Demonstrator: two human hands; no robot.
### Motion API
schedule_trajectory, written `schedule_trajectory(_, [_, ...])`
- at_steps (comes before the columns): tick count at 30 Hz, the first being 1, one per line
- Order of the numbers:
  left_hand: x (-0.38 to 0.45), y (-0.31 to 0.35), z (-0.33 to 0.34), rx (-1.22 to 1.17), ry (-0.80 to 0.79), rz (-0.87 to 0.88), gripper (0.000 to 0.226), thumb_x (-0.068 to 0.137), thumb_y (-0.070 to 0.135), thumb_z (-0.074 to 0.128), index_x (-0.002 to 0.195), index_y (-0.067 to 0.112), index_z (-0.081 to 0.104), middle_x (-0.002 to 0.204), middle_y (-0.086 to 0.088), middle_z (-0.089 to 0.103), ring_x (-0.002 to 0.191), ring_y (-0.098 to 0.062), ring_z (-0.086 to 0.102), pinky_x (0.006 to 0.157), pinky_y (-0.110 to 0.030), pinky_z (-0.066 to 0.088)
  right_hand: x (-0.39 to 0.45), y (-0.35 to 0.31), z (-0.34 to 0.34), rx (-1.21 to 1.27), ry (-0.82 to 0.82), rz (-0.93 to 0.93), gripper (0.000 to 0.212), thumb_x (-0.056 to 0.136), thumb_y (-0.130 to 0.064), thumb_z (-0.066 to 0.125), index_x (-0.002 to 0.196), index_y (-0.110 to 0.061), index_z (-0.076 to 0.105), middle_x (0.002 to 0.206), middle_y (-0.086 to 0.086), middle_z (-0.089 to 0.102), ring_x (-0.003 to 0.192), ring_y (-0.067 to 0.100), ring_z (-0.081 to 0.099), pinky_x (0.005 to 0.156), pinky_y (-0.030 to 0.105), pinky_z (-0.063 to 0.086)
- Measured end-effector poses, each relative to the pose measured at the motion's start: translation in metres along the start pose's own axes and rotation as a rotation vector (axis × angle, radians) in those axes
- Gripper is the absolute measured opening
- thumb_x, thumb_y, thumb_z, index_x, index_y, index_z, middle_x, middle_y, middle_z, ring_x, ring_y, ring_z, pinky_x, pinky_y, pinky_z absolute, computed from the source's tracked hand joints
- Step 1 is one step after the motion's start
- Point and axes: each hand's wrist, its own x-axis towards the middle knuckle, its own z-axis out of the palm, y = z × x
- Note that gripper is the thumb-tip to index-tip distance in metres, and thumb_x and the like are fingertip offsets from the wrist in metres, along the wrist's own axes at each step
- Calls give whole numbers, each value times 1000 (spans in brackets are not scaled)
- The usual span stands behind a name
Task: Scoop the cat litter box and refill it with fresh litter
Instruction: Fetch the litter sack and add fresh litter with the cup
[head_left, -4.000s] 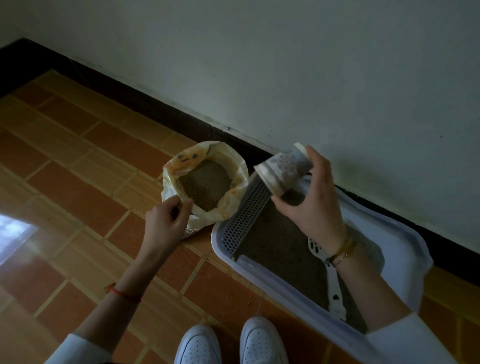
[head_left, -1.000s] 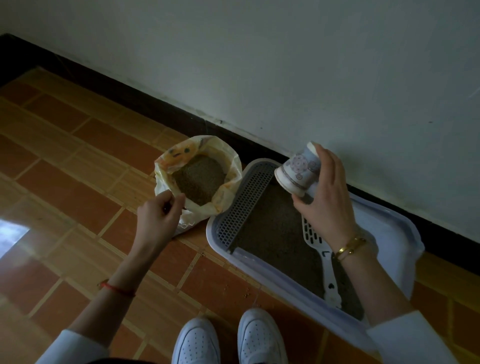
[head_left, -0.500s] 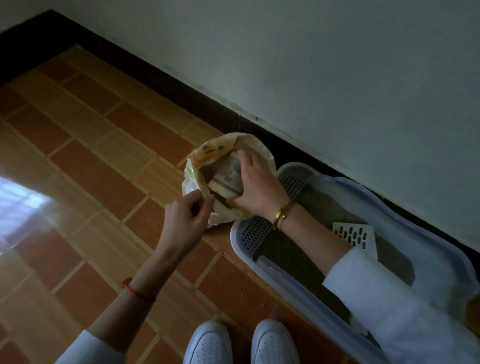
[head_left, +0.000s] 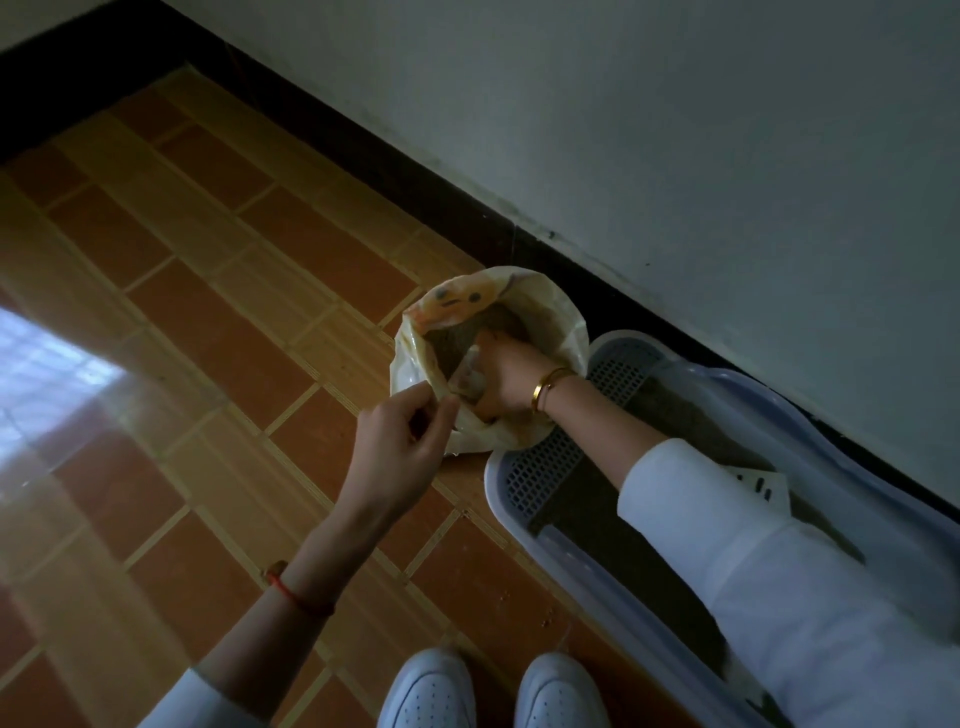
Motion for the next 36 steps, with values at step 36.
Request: schedule_trajectory(36, [-2, 8, -1, 101, -4, 5, 36, 96, 25, 52, 67, 4, 57, 58, -19, 55, 50, -34, 48, 49, -35, 34, -215, 103, 22, 1094, 615, 294, 73, 69, -25, 82, 130, -32, 42, 124, -10, 48, 108, 3, 52, 73, 16, 50])
